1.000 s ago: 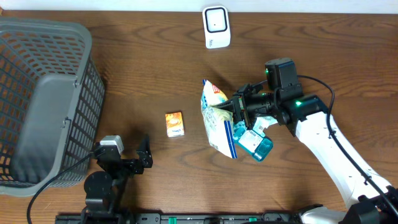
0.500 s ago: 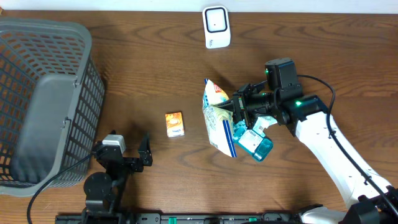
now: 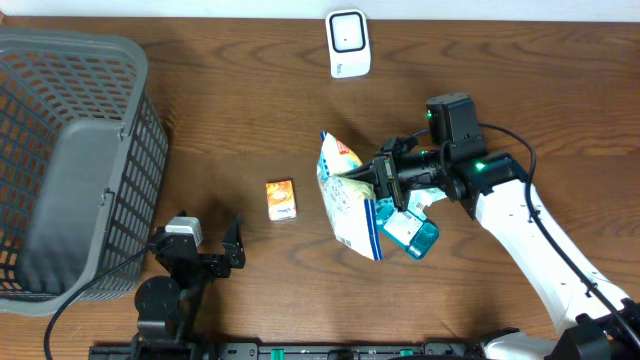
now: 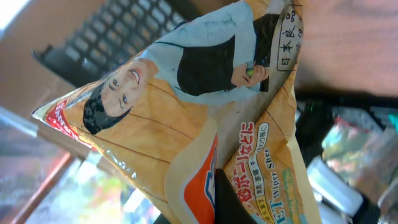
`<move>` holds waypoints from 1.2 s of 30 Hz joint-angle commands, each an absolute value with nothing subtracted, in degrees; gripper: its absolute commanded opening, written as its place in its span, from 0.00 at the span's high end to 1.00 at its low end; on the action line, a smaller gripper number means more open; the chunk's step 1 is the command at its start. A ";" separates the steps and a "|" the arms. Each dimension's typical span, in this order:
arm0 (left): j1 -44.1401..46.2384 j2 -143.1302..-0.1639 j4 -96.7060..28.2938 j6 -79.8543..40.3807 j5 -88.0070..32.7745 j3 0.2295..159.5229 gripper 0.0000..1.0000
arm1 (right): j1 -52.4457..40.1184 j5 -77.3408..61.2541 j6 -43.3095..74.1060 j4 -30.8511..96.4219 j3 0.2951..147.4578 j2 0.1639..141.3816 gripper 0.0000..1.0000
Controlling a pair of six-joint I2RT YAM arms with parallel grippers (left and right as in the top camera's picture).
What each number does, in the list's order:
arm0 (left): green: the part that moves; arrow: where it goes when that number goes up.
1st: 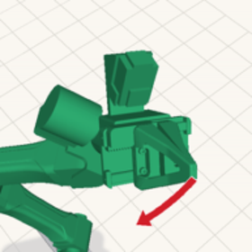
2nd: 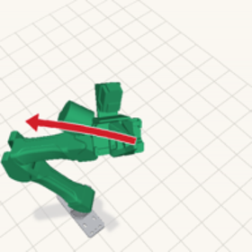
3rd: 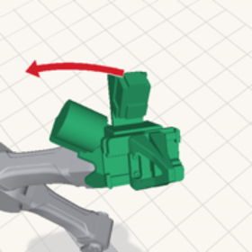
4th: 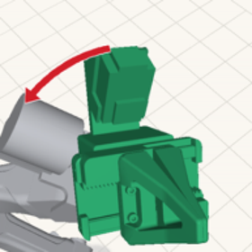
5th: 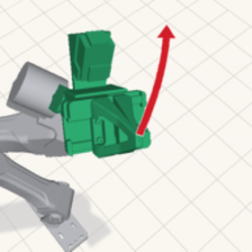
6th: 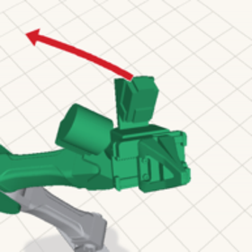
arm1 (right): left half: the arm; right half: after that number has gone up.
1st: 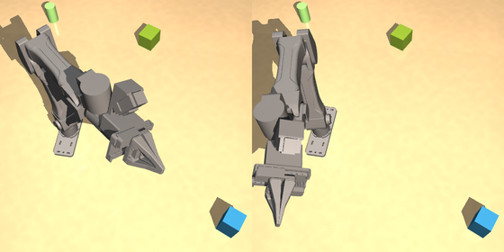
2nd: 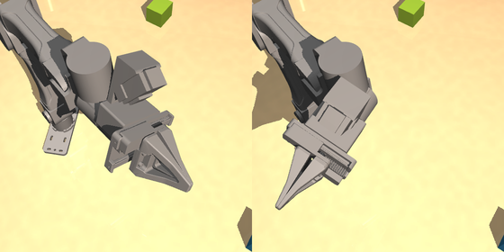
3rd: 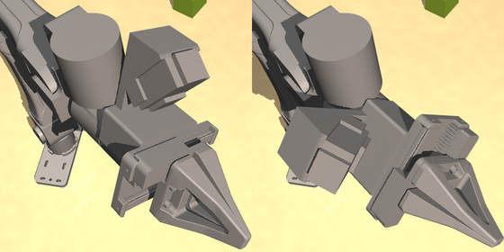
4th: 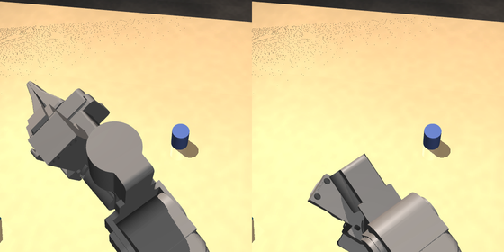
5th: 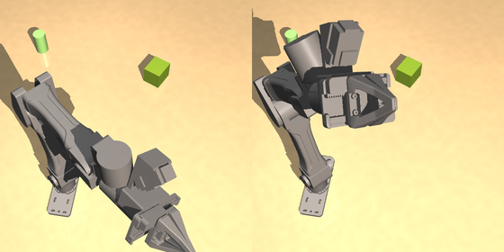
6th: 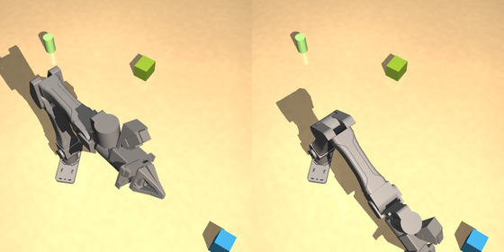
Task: Scan the item barcode
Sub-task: 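Lift the snack bag with the right gripper and turn it over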
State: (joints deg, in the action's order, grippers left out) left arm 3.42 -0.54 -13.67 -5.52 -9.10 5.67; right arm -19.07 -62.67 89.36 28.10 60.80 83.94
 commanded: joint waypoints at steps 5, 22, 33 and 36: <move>3.33 -0.64 -15.77 -4.54 -9.85 4.93 0.02 | -19.05 -74.30 92.42 28.12 61.17 83.57 0.98; 3.33 -0.64 -15.77 -4.54 -9.87 4.93 0.02 | -16.16 -89.49 90.61 28.08 61.17 83.48 0.98; 3.33 -0.64 -15.77 -4.54 -9.85 4.93 0.02 | -16.05 -89.38 90.61 28.08 61.17 83.48 0.99; 3.33 -0.64 -15.77 -4.54 -9.85 4.93 0.02 | -16.08 -85.93 86.61 28.08 61.17 83.48 0.98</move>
